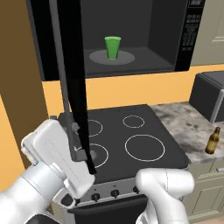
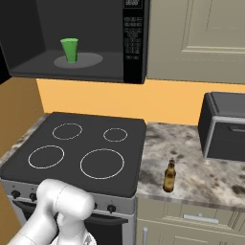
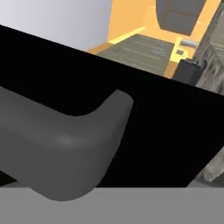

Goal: Place the microwavable item in the microwave. Then, close the microwave door and press the start button.

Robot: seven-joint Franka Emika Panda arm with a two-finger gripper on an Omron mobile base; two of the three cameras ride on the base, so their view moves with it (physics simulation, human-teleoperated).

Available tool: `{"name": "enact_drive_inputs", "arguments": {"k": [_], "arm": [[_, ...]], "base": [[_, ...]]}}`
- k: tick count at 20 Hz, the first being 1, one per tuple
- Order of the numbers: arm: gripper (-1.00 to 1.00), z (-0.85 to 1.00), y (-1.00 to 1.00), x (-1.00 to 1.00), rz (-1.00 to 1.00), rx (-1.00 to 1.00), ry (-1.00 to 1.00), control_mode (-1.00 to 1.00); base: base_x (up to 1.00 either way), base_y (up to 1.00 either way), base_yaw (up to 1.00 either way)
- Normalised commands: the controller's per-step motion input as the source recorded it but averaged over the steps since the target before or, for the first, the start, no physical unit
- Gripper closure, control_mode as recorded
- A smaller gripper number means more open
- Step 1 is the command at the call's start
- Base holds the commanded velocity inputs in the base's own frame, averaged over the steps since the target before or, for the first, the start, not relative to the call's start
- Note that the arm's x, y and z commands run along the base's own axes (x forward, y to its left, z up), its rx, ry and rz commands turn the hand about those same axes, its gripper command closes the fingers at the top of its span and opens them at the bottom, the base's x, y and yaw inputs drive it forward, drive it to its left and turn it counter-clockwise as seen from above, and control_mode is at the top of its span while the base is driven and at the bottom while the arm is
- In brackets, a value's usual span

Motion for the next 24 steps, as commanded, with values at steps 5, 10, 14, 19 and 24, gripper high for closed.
{"name": "enact_drive_inputs", "arguments": {"k": [5,10,14,19,24], "arm": [[-1.00,0.20,-1.00,-0.40,0.01,0.46,0.00,-1.00],[-1.00,0.13,-1.00,-0.12,0.12,0.46,0.00,-1.00],[-1.00,0.08,-1.00,0.11,0.20,0.45,0.00,-1.00],[-1.00,0.00,-0.91,0.55,0.28,0.43,0.00,-1.00],[-1.00,0.04,-0.62,0.75,0.24,0.31,0.00,-1.00]], "base": [[0.00,0.00,0.00],[0.00,0.00,0.00],[0.00,0.00,0.00],[0.00,0.00,0.00],[0.00,0.00,0.00]]}}
